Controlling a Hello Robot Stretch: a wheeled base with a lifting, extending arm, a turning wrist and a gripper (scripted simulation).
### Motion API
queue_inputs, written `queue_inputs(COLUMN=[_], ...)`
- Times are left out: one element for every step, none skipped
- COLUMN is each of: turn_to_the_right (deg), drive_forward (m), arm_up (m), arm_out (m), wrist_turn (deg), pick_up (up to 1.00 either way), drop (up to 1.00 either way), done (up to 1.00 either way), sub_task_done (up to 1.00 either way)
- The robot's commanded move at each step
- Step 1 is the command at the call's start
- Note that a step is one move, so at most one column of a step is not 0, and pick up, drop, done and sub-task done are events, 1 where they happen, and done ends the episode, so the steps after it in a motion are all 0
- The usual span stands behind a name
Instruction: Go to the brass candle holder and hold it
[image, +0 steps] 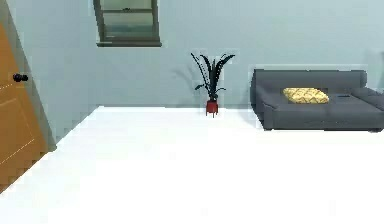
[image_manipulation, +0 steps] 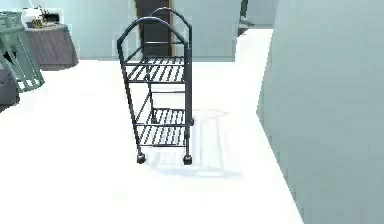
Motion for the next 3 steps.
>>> queue_inputs(turn_to_the_right=[45.0, 0.0, 3.0], drive_forward=[0.0, 1.0, 0.0], arm_up=[0.0, 0.0, 0.0], arm_out=[0.0, 0.0, 0.0], wrist_turn=[0.0, 0.0, 0.0], pick_up=[0.0, 0.0, 0.0], drop=[0.0, 0.0, 0.0], done=[0.0, 0.0, 0.0], sub_task_done=[0.0, 0.0, 0.0])
